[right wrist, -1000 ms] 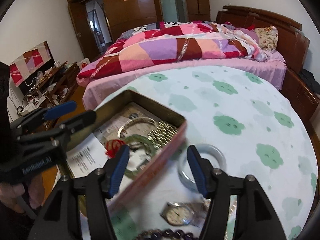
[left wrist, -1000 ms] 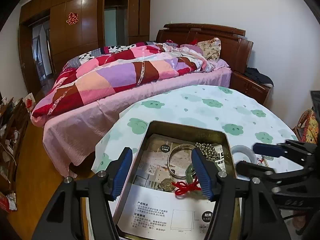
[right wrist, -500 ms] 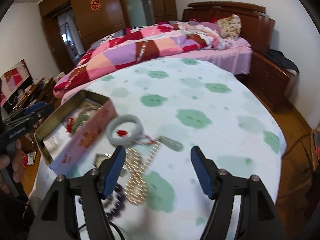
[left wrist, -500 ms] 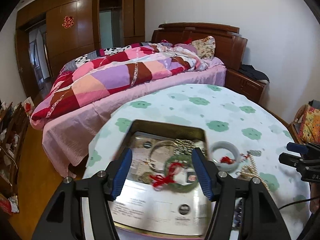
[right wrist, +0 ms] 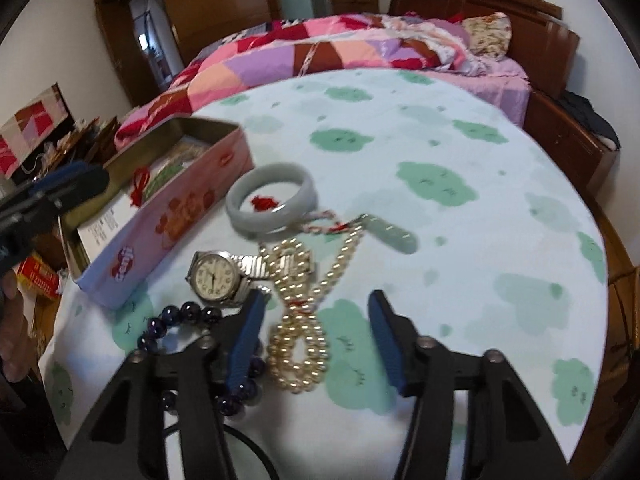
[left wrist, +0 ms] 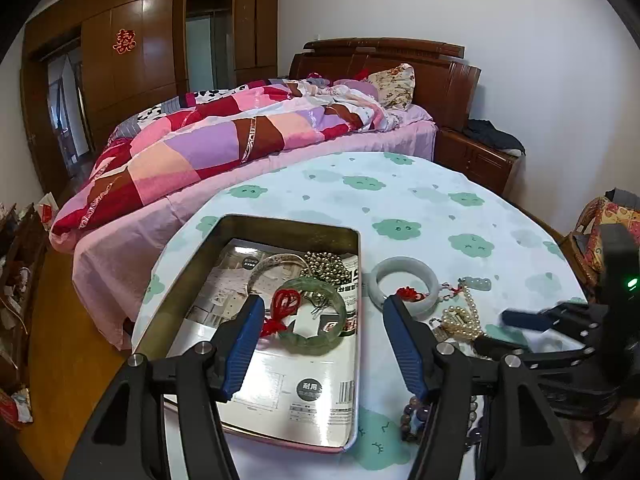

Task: Organize jewelry
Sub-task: 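Move both grippers back toward the remaining jewelry, then close the right gripper on the pearl necklace and lift it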

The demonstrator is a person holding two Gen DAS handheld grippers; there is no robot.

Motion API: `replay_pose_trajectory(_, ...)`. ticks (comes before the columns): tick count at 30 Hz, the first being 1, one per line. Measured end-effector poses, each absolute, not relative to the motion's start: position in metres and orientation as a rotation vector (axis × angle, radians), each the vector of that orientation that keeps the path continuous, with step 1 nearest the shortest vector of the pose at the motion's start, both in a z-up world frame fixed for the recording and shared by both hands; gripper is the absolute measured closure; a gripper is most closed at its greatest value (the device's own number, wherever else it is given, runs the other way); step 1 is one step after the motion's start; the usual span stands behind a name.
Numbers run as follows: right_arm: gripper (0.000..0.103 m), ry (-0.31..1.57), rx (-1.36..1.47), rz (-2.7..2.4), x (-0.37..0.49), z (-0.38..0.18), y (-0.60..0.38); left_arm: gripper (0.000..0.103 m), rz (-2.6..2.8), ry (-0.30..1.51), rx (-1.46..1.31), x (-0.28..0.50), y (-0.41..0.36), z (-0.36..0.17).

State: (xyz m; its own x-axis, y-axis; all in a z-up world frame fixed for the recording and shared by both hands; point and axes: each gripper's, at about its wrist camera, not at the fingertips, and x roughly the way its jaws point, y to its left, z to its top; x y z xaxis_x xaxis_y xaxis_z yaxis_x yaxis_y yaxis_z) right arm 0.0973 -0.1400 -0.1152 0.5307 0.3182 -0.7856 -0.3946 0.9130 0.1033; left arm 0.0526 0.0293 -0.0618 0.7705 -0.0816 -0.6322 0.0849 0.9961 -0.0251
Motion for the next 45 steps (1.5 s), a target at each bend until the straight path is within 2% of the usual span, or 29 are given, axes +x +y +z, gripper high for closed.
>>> replay_pose_trajectory(1, 0.073, 0.934, -0.102, 0.426, 0.098, -0.119, -0.139, 0.041, -0.092, 0.685, 0.004, 0.052, 0.029, -0.062)
replay_pose_trajectory(2, 0.077, 0.936, -0.097, 0.439, 0.098, -0.121, -0.139, 0.041, -0.099, 0.685, 0.003, 0.052, 0.027, -0.062)
replay_pose_trajectory(3, 0.085, 0.933, -0.095, 0.447, 0.096, -0.121, -0.141, 0.041, -0.103, 0.685, 0.005, 0.052, 0.026, -0.061)
replay_pose_trajectory(6, 0.088, 0.909, -0.104, 0.437, 0.087, -0.116, -0.148, 0.041, -0.118, 0.68, 0.017, 0.049, 0.02, -0.061)
replay_pose_trajectory(19, 0.088, 0.891, -0.026, 0.354, 0.077, -0.116, -0.194, 0.041, -0.155, 0.681, 0.077, 0.041, -0.004, -0.061)
replay_pose_trajectory(25, 0.091, 0.819, 0.013, 0.379, 0.068, -0.094, -0.199, 0.041, -0.164, 0.677, 0.086, 0.046, -0.008, -0.057)
replay_pose_trajectory(32, 0.09, 0.883, -0.012, 0.363, 0.077, -0.107, -0.203, 0.041, -0.216, 0.691, 0.124, 0.064, -0.03, -0.059)
replay_pose_trajectory(33, 0.09, 0.883, -0.016, 0.363, 0.076, -0.108, -0.203, 0.041, -0.229, 0.695, 0.132, 0.068, -0.034, -0.06)
replay_pose_trajectory(35, 0.082, 0.877, -0.009, 0.359, 0.074, -0.107, -0.206, 0.041, -0.255, 0.713, 0.151, 0.078, -0.044, -0.064)
replay_pose_trajectory(36, 0.073, 0.874, -0.006, 0.355, 0.073, -0.107, -0.208, 0.046, -0.263, 0.72, 0.154, 0.08, -0.048, -0.066)
replay_pose_trajectory(37, 0.071, 0.868, -0.004, 0.349, 0.073, -0.106, -0.21, 0.055, -0.278, 0.735, 0.162, 0.086, -0.054, -0.07)
replay_pose_trajectory(42, 0.071, 0.863, 0.01, 0.338, 0.073, -0.106, -0.214, 0.07, -0.311, 0.796, 0.203, 0.109, -0.076, -0.088)
replay_pose_trajectory(45, 0.071, 0.863, 0.016, 0.342, 0.073, -0.107, -0.214, 0.073, -0.325, 0.831, 0.228, 0.122, -0.086, -0.099)
